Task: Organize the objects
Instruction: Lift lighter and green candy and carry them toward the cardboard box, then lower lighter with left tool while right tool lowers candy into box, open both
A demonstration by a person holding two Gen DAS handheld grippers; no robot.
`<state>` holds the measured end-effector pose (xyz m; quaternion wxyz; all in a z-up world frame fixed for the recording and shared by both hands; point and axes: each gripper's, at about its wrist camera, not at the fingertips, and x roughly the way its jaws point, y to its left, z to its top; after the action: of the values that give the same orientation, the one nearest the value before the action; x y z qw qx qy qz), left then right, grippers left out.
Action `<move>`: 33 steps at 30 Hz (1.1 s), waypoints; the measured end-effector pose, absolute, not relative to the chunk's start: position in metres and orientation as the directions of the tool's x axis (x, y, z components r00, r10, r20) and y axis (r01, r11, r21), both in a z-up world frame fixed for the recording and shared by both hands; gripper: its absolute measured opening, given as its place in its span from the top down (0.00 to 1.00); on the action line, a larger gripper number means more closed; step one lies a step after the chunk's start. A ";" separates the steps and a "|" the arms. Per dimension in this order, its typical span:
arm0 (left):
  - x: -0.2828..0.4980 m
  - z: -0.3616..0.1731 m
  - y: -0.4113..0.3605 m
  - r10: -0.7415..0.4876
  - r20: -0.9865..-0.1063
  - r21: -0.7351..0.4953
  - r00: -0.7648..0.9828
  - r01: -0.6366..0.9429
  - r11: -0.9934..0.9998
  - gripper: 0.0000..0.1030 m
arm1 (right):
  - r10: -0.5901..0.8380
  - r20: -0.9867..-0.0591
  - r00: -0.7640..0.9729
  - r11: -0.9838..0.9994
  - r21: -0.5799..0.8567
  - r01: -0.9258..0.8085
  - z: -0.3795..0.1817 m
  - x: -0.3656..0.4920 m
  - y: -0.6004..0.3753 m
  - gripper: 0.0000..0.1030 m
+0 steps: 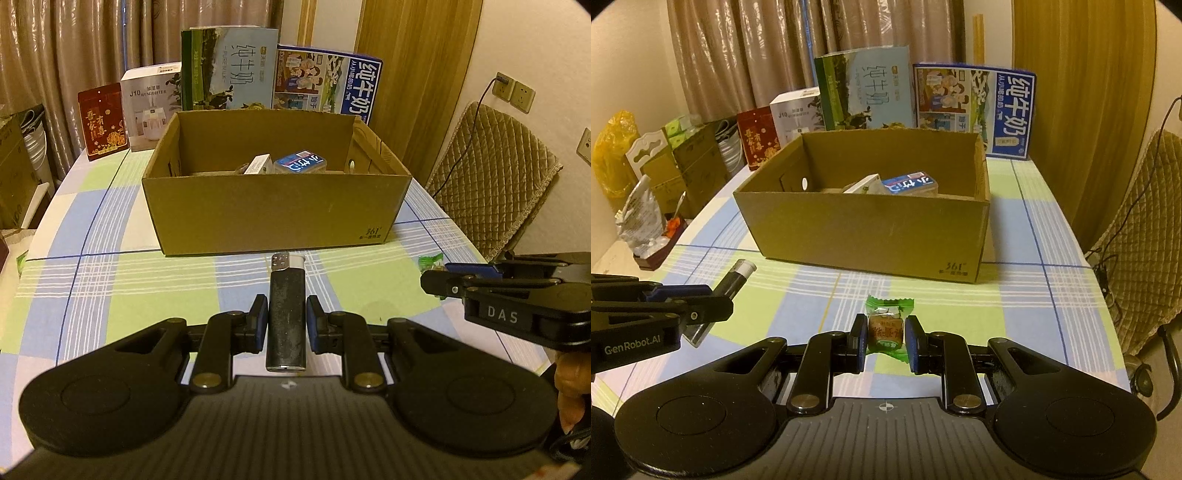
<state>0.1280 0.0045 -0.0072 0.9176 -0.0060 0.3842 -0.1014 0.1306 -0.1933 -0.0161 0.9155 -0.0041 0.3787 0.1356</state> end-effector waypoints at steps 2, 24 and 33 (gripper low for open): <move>0.129 -0.007 0.005 -0.192 -0.705 -0.089 0.683 0.183 0.979 0.83 | 0.244 -0.694 0.678 0.963 0.091 -0.253 -0.014 0.132 -0.194 0.82; 0.191 0.050 0.012 -0.212 -0.668 -0.057 0.713 0.236 0.970 0.83 | 0.322 -0.664 0.675 0.941 0.147 -0.304 0.061 0.227 -0.196 0.82; 0.243 0.069 0.008 -0.219 -0.687 -0.044 0.693 0.260 0.964 0.83 | 0.339 -0.696 0.633 0.932 0.157 -0.326 0.069 0.269 -0.186 0.82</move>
<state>0.2432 0.0078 0.0690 0.9196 0.0283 0.3696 -0.1302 0.2688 -0.1862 0.0691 0.9036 0.0080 0.3868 0.1841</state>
